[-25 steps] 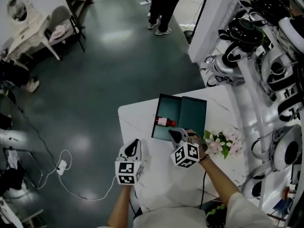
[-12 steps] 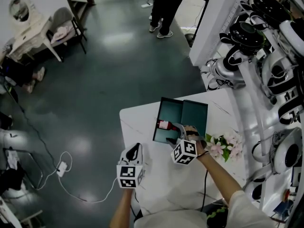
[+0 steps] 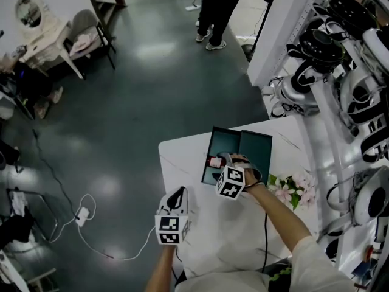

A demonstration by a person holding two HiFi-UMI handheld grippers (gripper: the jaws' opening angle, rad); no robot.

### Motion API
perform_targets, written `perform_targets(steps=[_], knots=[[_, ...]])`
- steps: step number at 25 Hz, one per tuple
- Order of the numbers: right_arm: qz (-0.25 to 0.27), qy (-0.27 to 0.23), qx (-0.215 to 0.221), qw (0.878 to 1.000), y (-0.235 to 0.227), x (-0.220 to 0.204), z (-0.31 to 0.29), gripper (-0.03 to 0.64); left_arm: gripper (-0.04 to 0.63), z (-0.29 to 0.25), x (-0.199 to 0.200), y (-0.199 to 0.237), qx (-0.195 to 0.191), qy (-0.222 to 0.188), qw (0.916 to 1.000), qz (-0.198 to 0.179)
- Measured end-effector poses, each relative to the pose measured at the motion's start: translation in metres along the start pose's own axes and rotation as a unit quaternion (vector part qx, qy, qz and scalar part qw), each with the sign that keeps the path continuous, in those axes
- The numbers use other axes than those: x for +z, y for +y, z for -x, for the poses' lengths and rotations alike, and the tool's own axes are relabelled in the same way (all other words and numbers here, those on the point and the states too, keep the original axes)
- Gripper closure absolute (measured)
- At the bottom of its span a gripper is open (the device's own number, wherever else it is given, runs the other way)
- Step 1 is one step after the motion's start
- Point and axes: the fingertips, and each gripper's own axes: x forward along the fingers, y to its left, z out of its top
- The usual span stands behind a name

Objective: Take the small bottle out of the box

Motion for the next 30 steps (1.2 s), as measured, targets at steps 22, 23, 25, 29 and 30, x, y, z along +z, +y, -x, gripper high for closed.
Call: perform_targets(steps=[22, 23, 25, 29, 30], knots=[[0.049, 0.103, 0.057, 0.992, -0.003, -0.014, -0.02, 0.38, 0.577, 0.001, -0.002, -0.002, 0.003, -0.001, 1.0, 0.003], [0.053, 0.102, 0.056, 0.992, -0.003, -0.014, -0.02, 0.382, 0.577, 0.001, -0.002, -0.002, 0.003, -0.001, 1.0, 0.003], [0.059, 0.1, 0.052, 0.992, -0.003, -0.013, -0.019, 0.385, 0.577, 0.004, -0.003, 0.0, 0.005, 0.0, 1.0, 0.003], [0.07, 0.099, 0.04, 0.992, -0.001, -0.013, -0.019, 0.386, 0.577, 0.008, -0.004, 0.005, 0.009, 0.0, 1.0, 0.003], [0.074, 0.099, 0.037, 0.992, -0.001, -0.013, -0.019, 0.387, 0.577, 0.009, -0.002, 0.005, 0.01, -0.001, 0.9999, 0.002]])
